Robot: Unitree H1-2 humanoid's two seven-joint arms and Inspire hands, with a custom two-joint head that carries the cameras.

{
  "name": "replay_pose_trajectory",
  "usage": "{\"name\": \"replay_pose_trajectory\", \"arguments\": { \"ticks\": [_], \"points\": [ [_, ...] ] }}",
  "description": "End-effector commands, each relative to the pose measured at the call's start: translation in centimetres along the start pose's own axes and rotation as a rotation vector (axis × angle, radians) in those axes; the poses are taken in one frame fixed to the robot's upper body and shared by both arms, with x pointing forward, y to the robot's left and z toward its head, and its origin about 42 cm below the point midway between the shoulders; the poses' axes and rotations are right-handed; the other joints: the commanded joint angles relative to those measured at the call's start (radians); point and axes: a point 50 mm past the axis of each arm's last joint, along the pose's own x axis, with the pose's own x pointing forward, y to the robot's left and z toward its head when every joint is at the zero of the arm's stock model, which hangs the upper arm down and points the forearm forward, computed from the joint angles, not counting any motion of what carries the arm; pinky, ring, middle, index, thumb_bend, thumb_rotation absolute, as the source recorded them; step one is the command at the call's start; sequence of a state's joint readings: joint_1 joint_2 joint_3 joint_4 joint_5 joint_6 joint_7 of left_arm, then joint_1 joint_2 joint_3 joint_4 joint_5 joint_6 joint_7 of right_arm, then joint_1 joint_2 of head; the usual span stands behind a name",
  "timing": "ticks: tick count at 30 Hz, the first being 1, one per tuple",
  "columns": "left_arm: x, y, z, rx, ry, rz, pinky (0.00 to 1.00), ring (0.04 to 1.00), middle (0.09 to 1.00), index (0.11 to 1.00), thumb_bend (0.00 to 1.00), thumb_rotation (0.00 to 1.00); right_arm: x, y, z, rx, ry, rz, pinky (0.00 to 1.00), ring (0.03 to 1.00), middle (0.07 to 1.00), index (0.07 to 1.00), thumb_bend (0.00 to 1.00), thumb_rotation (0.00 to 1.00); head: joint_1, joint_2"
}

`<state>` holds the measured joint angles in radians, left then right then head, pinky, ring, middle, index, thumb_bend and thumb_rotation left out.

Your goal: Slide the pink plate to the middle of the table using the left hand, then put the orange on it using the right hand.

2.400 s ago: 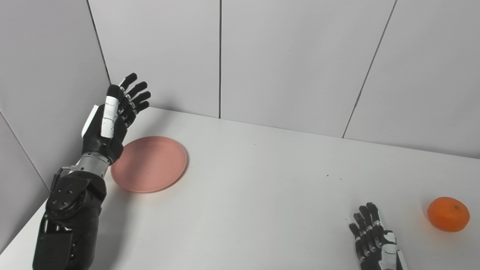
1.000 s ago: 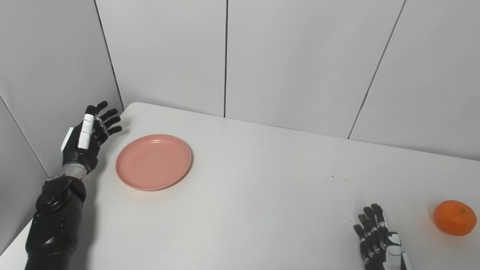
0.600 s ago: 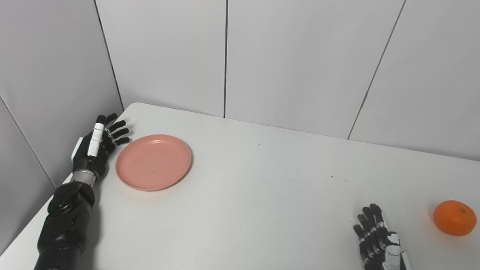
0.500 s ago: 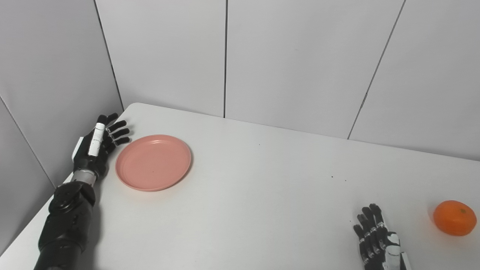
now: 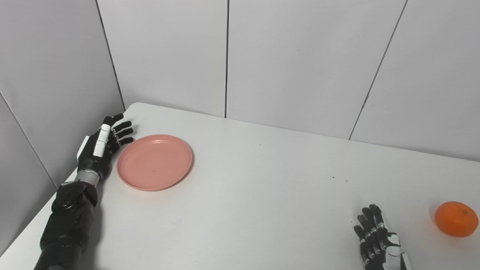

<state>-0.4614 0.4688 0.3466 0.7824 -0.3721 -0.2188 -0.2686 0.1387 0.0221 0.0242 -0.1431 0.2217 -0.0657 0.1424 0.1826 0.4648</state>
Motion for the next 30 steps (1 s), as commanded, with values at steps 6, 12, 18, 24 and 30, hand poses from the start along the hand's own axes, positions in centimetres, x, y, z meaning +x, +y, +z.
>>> {"name": "replay_pose_trajectory", "arguments": {
  "ticks": [6, 12, 18, 24, 30],
  "points": [
    [0.2, -1.7, 1.8, 0.007, -0.060, -0.075, 0.81, 0.835, 0.850, 0.852, 0.99, 0.84, -2.2, -0.9, -2.8, -0.002, 0.103, -0.036, 1.00, 0.973, 0.964, 0.966, 0.82, 1.00, -0.003, 0.004],
    [-0.5, -2.6, 1.5, 0.000, -0.050, -0.124, 0.83, 0.860, 0.858, 0.877, 0.97, 0.87, -2.2, -0.8, -2.8, 0.005, 0.105, -0.032, 1.00, 0.976, 0.967, 0.969, 0.81, 1.00, -0.007, 0.008],
    [-0.9, -3.1, 0.7, -0.030, -0.016, -0.138, 0.84, 0.851, 0.858, 0.857, 0.97, 0.86, -2.3, -0.7, -2.7, 0.006, 0.108, -0.029, 1.00, 0.971, 0.965, 0.966, 0.82, 1.00, -0.010, 0.013],
    [-1.3, -4.2, 0.4, -0.060, 0.019, -0.135, 0.79, 0.860, 0.860, 0.874, 0.96, 0.84, -2.4, -0.6, -2.7, 0.013, 0.103, -0.024, 1.00, 0.971, 0.963, 0.962, 0.81, 1.00, -0.016, 0.017],
    [-1.7, -5.2, -0.1, -0.088, 0.035, -0.181, 0.78, 0.856, 0.871, 0.898, 0.95, 0.84, -2.4, -0.6, -2.6, 0.010, 0.104, -0.021, 1.00, 0.970, 0.961, 0.962, 0.81, 1.00, -0.018, 0.020]
  ]
}}
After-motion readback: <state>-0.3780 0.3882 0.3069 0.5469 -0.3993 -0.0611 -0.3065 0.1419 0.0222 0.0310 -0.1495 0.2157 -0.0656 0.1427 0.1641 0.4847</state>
